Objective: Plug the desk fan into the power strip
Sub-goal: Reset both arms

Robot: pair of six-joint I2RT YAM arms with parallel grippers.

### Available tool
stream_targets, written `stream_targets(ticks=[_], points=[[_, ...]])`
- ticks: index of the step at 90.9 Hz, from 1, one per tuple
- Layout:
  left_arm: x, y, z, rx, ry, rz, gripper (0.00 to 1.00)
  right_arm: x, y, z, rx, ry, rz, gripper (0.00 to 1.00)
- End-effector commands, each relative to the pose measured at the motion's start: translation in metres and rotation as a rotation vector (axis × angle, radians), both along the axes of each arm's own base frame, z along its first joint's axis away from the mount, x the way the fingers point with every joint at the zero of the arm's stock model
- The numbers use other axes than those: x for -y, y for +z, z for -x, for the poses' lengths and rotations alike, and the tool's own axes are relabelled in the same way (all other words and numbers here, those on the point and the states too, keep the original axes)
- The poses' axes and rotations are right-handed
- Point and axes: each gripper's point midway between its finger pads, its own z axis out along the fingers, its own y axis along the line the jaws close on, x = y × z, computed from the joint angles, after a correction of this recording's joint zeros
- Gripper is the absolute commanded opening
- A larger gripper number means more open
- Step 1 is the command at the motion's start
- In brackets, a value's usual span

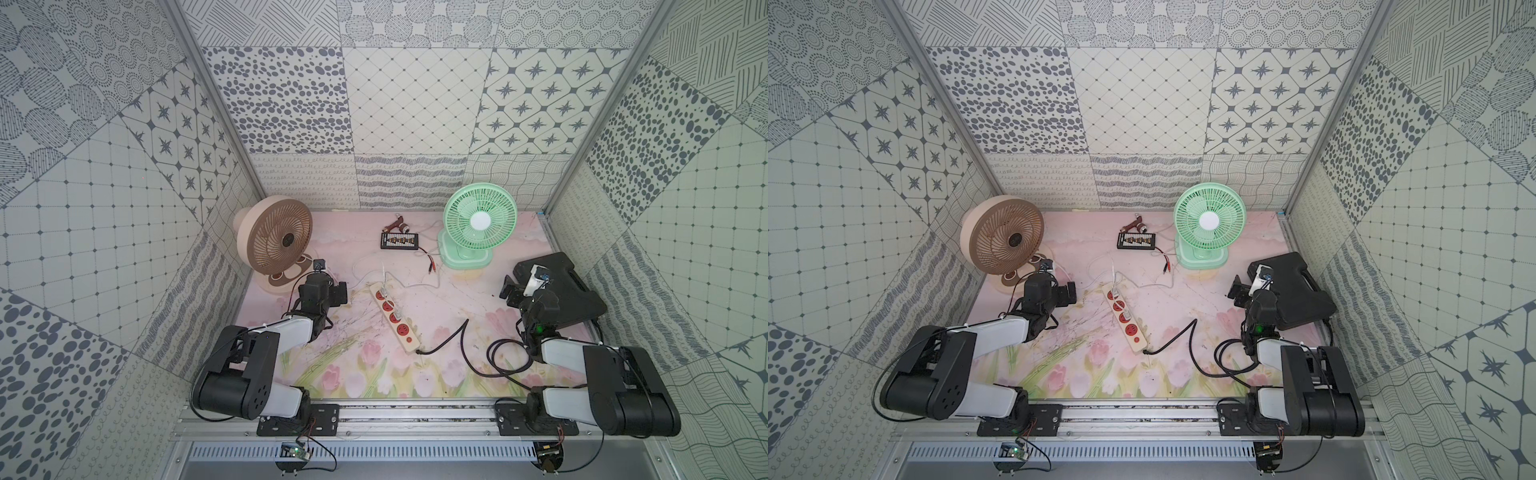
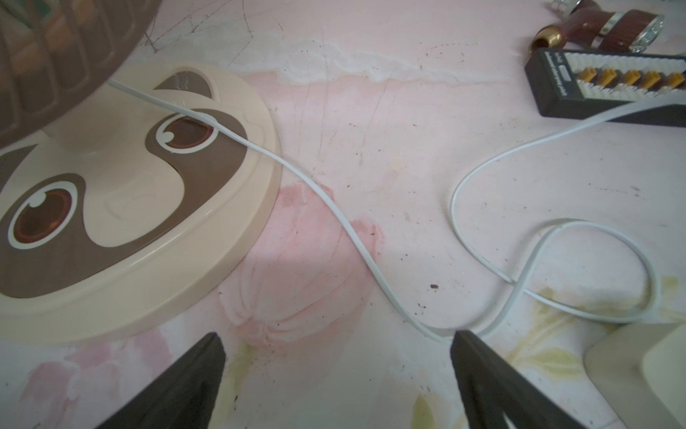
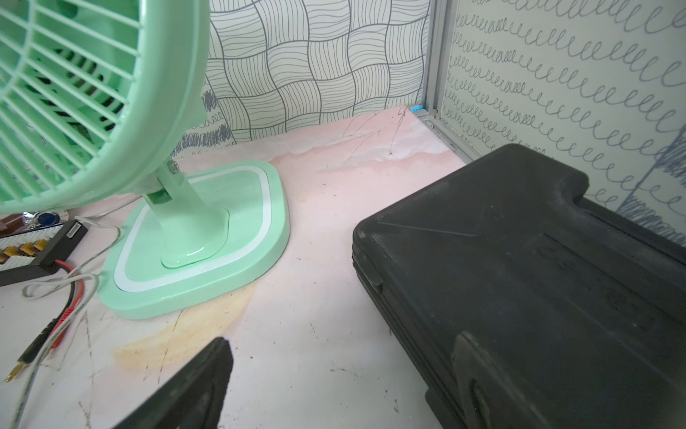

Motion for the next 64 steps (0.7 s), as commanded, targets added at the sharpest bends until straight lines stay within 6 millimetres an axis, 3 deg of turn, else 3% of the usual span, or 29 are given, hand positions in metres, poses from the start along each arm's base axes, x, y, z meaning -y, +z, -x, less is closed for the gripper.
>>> stream_targets(ticks=[1, 64], points=[[0.007, 0.027, -0.016, 0.150, -0.059, -0.011, 0.99, -0.001, 0.021, -0.009, 0.125, 0.018, 0.025, 0.97], [0.009, 0.023, -0.015, 0.186, -0.080, -0.015, 1.00, -0.033, 0.000, -0.033, 0.028, 0.168, 0.094, 0.97]])
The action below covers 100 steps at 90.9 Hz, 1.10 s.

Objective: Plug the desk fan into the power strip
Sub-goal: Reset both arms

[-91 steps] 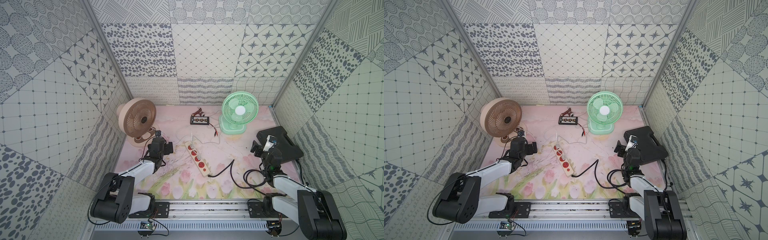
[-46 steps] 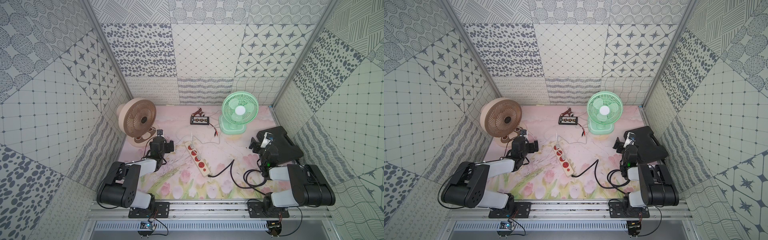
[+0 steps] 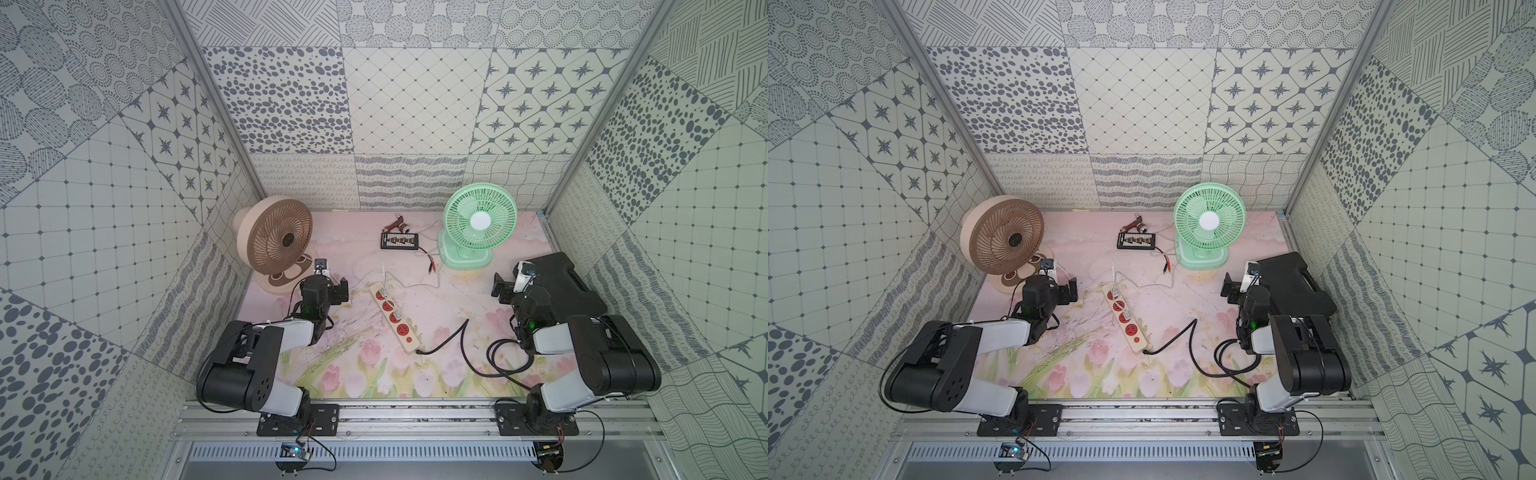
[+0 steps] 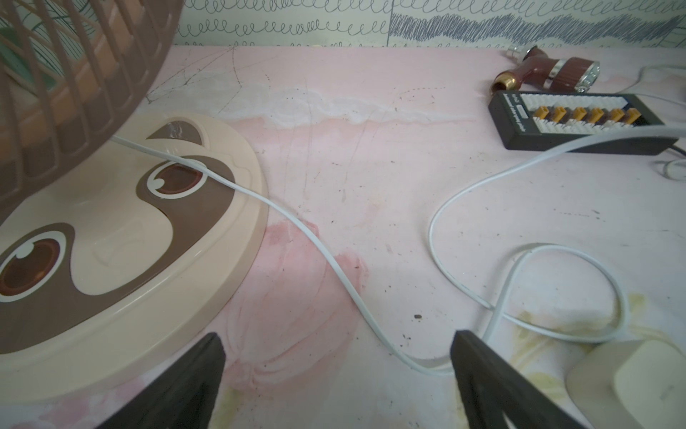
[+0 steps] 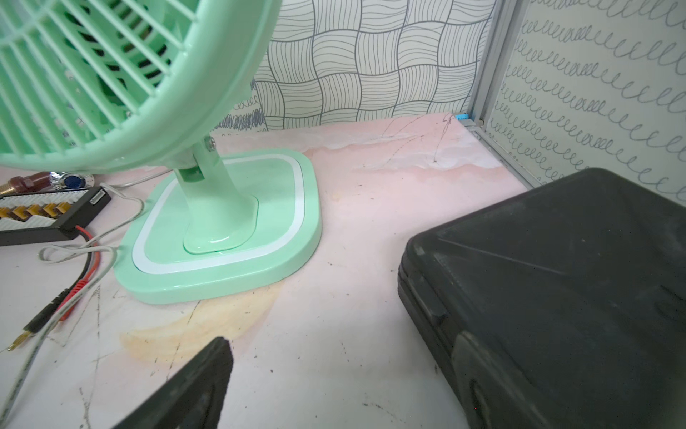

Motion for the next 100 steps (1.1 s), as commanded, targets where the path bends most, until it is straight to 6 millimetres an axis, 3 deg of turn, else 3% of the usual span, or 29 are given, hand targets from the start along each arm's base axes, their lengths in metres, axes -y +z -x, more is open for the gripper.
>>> stream_targets(ticks=[1, 41, 52, 56, 59, 65, 100], points=[[0.004, 0.015, -0.007, 0.086, -0.032, -0.004, 0.99, -0.008, 0.011, -0.010, 0.027, 0.043, 0.022, 0.97], [0.009, 0.013, -0.005, 0.100, -0.066, 0.001, 0.99, -0.021, 0.005, -0.023, -0.047, 0.101, 0.051, 0.97], [0.010, -0.002, -0.008, 0.079, -0.111, 0.045, 0.99, -0.021, 0.005, -0.024, -0.049, 0.100, 0.050, 0.97], [0.008, 0.005, -0.011, 0.096, -0.108, 0.071, 0.99, -0.021, 0.005, -0.023, -0.049, 0.099, 0.050, 0.97], [0.008, -0.005, -0.009, 0.046, -0.110, 0.072, 0.99, -0.021, 0.005, -0.024, -0.049, 0.098, 0.050, 0.97], [0.008, 0.002, -0.011, 0.080, -0.113, 0.076, 0.99, -0.021, 0.005, -0.024, -0.049, 0.098, 0.048, 0.97], [0.008, -0.002, -0.010, 0.066, -0.114, 0.075, 0.99, -0.020, 0.005, -0.024, -0.050, 0.098, 0.047, 0.97]])
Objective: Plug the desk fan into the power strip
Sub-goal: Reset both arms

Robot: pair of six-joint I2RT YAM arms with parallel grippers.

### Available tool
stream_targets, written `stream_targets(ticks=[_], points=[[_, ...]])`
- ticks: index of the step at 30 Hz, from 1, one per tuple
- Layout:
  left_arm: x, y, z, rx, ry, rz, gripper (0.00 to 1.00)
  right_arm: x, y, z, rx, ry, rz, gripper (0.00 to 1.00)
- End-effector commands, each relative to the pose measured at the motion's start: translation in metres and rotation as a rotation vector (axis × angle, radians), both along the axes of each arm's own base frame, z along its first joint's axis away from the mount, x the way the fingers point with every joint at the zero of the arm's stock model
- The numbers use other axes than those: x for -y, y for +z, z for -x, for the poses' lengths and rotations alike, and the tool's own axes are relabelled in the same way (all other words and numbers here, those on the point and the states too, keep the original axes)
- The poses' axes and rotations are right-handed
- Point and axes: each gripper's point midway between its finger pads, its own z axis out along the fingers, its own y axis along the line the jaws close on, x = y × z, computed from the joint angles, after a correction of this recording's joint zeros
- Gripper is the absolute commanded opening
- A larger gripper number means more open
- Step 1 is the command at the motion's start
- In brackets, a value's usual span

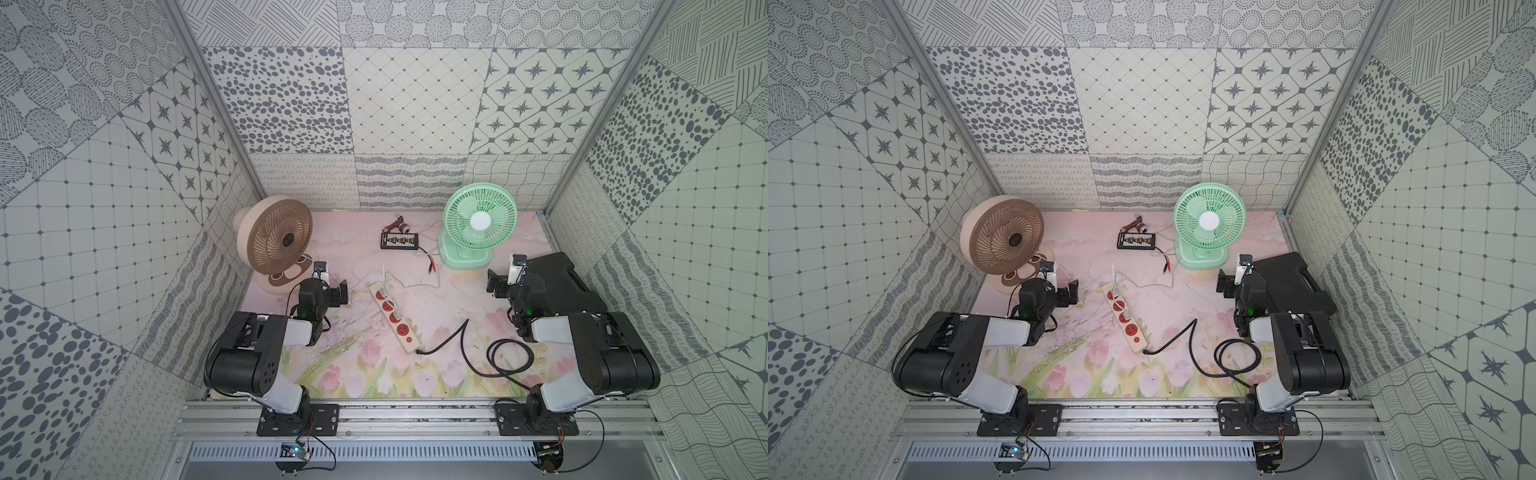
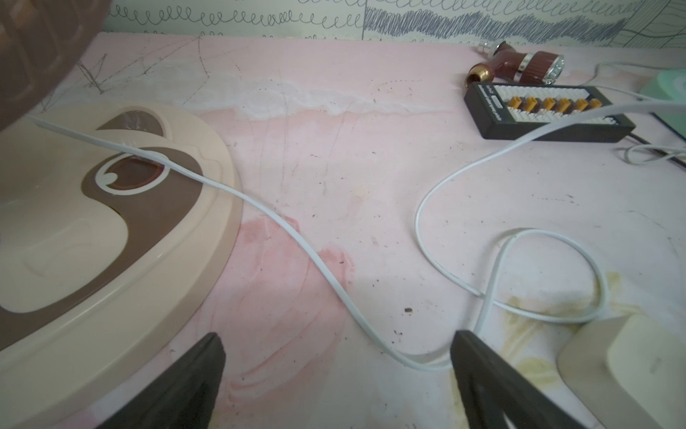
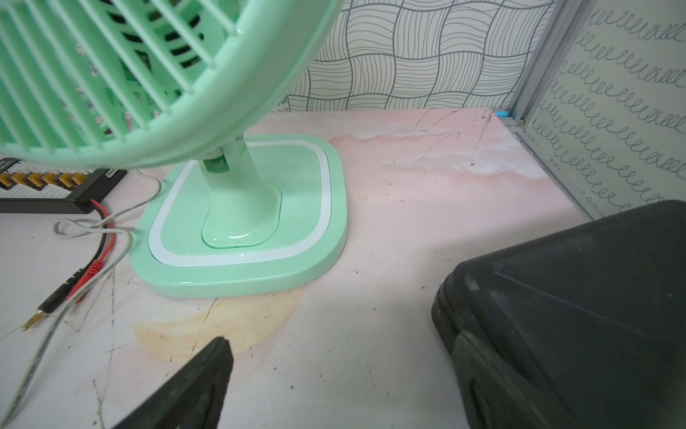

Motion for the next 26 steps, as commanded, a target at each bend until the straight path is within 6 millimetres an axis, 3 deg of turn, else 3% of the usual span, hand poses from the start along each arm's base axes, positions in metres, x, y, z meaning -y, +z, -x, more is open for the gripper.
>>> stream_targets(ticks=[1, 26], points=[[0.0040, 0.0131, -0.0075, 0.056, -0.025, 0.027, 0.99, -0.0021, 0.0086, -0.0059, 0.032, 0.011, 0.004, 0.97], [0.0041, 0.0130, -0.0074, 0.053, -0.026, 0.030, 0.99, -0.0022, 0.0084, -0.0058, 0.031, 0.011, 0.004, 0.97]])
